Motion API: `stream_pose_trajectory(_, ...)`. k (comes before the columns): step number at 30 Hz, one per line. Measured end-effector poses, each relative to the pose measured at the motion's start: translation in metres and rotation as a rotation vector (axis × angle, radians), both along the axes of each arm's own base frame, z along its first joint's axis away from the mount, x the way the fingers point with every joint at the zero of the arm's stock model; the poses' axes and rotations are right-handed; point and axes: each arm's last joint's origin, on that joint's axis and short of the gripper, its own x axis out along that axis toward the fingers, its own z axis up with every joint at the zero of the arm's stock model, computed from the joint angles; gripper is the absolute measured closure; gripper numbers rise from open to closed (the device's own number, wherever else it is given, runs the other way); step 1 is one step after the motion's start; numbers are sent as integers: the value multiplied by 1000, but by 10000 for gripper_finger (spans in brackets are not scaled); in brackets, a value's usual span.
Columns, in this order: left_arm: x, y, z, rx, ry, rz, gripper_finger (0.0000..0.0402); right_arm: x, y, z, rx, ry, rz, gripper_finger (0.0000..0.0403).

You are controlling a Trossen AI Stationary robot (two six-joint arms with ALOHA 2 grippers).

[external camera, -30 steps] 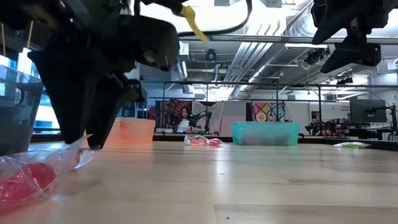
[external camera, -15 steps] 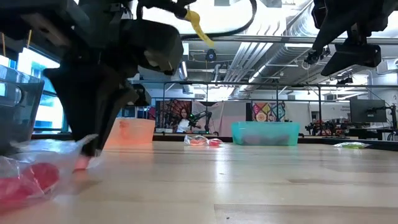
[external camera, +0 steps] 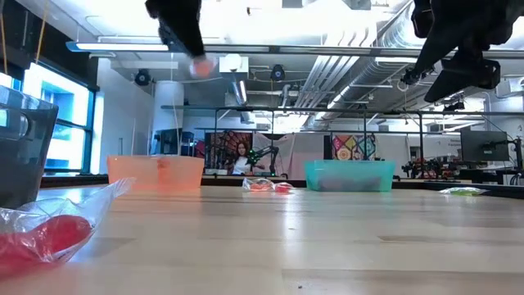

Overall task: Sort candy by brand, put in halloween buckets
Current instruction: Put the orange gummy into the orange bin

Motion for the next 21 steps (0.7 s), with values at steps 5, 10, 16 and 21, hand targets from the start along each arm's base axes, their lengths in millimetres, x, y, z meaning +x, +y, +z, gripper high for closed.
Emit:
stream_pose_trajectory(5, -46, 67, 46, 108, -122, 357, 401, 0, -2, 0, -46, -16, -26, 128)
stream_pose_trajectory(10, -77, 136, 51, 160, -41, 578, 401, 2, -5, 1, -36, -41, -94, 128)
stream_pose_trajectory(16, -96, 210, 4, 68, 151, 715, 401, 5, -13, 1, 50, -63, -247, 128)
stream_pose_trajectory(21, -109, 242, -49, -53, 288, 778, 397, 6, -20, 2, 54, -104, -377, 128)
